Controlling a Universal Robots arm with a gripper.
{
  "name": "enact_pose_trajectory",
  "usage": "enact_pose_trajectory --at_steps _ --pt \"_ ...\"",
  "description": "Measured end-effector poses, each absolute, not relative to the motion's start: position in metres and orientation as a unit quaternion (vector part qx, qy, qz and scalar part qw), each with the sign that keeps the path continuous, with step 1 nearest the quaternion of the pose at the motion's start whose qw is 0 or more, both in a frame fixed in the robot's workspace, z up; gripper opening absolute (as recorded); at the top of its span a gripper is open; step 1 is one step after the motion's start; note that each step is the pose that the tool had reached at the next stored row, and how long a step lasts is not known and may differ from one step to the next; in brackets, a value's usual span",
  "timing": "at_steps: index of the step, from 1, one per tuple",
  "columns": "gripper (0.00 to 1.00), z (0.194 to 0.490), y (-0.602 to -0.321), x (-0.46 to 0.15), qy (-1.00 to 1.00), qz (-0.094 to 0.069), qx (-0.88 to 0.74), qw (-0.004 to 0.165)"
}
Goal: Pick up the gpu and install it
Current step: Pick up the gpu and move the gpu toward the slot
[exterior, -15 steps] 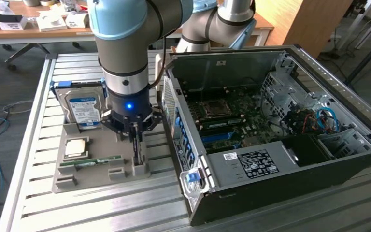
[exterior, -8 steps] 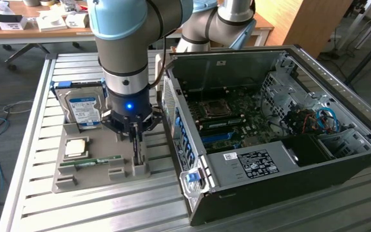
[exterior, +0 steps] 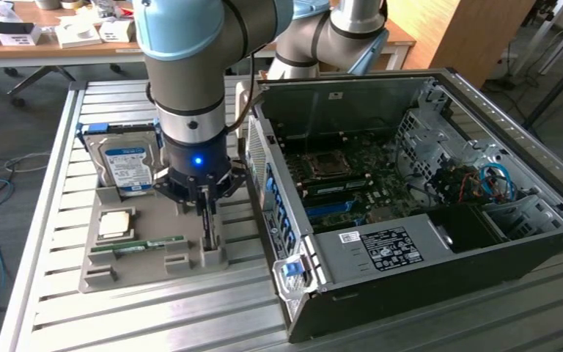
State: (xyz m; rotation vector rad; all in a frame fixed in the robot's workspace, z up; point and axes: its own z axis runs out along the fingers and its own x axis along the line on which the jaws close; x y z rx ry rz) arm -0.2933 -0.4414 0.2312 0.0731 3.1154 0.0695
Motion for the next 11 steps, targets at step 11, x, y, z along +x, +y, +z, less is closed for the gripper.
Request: enact_pose_trajectory --at_steps 11 --pt "0.26 0.253 -0.441 -0.293 0.999 0.022 0.024 0.012"
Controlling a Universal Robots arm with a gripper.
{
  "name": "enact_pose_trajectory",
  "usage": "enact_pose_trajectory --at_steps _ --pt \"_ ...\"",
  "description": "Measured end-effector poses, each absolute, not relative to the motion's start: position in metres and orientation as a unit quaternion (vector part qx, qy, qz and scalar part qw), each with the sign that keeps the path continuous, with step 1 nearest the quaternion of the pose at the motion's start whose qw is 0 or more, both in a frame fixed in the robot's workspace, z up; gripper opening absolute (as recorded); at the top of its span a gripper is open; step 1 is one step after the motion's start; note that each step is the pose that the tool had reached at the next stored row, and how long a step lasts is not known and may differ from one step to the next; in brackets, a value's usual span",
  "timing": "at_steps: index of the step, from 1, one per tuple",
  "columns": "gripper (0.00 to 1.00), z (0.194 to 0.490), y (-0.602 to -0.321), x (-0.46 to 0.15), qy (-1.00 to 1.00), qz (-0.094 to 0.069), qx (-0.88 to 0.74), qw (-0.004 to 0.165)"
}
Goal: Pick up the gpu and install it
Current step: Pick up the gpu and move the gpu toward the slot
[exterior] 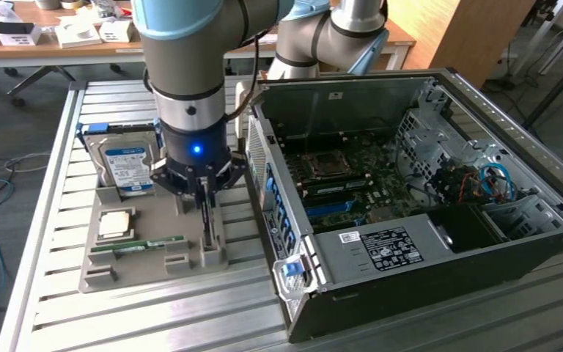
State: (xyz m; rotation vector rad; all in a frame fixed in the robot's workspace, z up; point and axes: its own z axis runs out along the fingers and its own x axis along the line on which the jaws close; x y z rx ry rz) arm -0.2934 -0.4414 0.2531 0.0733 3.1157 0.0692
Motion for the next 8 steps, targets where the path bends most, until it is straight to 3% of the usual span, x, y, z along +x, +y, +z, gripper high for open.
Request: enact_pose_trajectory --at_steps 8 --pt "0.26 0.279 -0.441 -0.293 0.999 0.022 0.023 0.012"
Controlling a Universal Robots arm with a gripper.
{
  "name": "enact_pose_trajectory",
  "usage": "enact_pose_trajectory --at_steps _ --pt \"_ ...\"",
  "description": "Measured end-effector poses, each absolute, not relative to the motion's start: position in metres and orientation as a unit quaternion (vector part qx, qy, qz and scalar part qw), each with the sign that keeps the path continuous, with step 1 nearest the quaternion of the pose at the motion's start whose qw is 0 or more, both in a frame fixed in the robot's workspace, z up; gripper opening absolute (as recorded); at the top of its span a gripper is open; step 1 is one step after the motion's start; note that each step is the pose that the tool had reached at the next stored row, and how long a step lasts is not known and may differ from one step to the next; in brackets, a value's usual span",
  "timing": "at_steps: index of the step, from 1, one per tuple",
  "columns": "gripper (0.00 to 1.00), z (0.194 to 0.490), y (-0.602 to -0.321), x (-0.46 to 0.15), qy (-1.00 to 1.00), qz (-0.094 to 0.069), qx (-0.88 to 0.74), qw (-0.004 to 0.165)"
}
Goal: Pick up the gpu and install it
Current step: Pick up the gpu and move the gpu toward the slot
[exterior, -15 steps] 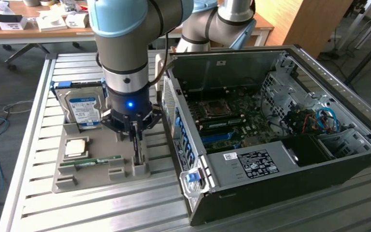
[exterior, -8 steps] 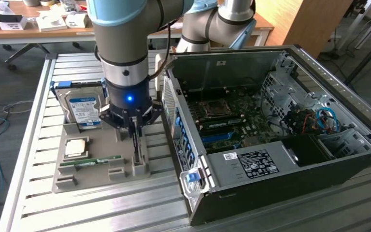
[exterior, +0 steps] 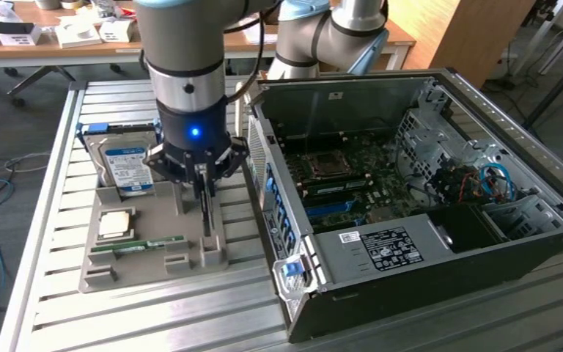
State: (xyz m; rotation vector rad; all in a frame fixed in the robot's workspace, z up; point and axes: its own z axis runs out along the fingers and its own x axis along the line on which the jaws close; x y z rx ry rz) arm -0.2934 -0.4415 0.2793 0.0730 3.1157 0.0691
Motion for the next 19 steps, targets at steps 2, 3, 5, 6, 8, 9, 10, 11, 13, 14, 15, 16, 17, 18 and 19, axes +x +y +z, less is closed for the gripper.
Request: enact_pose_trajectory --at_steps 2,3,5,6,8,9,10,11,13,14,15,16,17,18,19 --pt "0.26 0.286 -0.441 -0.293 0.999 0.022 0.023 0.012" --pt "0.26 0.289 -0.441 -0.293 0.999 0.022 0.023 0.012" --pt "0.26 0.295 -0.441 -0.293 0.999 0.022 0.023 0.012" --pt "0.26 0.299 -0.441 -0.293 0.999 0.022 0.023 0.012" --pt "0.26 0.305 -0.441 -0.293 0.999 0.022 0.023 0.012" --pt "0.26 0.308 -0.441 -0.293 0.999 0.022 0.023 0.012" --pt "0.26 0.311 -0.441 -0.293 0.999 0.022 0.023 0.012" --pt "0.26 0.314 -0.441 -0.293 0.999 0.022 0.023 0.012" --pt "0.26 0.321 -0.441 -0.293 0.999 0.022 0.023 0.012" --pt "0.26 0.324 -0.441 -0.293 0.999 0.022 0.023 0.012" --pt "0.26 0.327 -0.441 -0.293 0.999 0.022 0.023 0.012" --pt "0.26 0.33 -0.441 -0.293 0.999 0.022 0.023 0.012" --pt "0.26 0.333 -0.441 -0.293 0.999 0.022 0.023 0.012" --pt "0.26 0.336 -0.441 -0.293 0.999 0.022 0.023 0.012" --pt "0.26 0.338 -0.441 -0.293 0.999 0.022 0.023 0.012"
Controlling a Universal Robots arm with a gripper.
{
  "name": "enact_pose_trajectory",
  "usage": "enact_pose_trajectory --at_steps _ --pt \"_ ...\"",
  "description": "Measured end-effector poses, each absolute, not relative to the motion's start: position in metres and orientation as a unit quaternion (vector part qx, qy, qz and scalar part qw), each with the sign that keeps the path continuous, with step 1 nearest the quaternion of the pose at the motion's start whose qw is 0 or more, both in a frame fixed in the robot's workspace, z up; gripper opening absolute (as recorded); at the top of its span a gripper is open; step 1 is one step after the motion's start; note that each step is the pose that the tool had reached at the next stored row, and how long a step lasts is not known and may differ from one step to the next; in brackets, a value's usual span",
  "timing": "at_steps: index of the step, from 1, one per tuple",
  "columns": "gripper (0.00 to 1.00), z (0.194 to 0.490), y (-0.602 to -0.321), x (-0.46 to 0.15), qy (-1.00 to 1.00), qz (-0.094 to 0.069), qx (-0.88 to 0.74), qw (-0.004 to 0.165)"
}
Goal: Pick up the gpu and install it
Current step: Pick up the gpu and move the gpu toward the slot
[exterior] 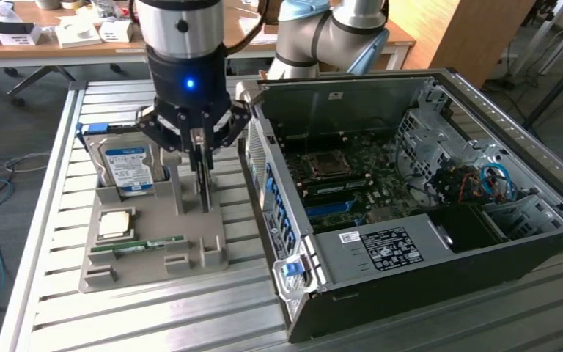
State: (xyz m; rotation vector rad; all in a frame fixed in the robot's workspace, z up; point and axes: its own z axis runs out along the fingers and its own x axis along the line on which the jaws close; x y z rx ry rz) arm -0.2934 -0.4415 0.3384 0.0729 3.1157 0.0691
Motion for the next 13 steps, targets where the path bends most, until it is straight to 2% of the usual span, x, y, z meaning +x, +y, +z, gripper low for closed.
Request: enact_pose_trajectory --at_steps 13 --pt "0.26 0.372 -0.441 -0.293 0.999 0.022 0.023 0.012"
